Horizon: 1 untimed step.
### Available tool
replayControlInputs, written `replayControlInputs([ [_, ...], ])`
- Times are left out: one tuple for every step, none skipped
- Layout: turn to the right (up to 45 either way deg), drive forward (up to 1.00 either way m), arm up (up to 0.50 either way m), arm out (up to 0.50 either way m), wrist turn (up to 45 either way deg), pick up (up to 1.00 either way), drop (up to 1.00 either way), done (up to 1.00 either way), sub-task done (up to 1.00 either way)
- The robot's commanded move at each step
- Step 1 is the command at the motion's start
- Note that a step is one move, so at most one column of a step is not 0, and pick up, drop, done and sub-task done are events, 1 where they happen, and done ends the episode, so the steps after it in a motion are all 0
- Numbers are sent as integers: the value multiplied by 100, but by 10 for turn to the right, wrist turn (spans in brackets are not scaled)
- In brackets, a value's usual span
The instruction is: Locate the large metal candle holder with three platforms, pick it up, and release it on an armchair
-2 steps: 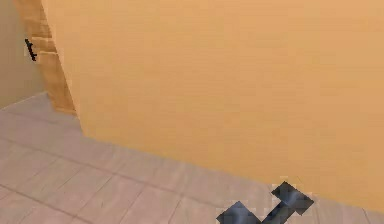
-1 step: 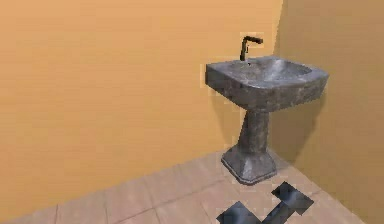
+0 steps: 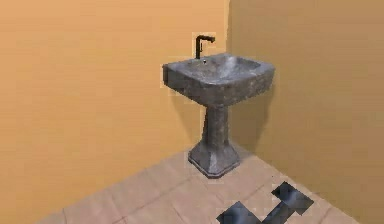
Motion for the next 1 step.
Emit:
replayControlInputs([
  [0,20,0,0,0,0,0,0,0],
])
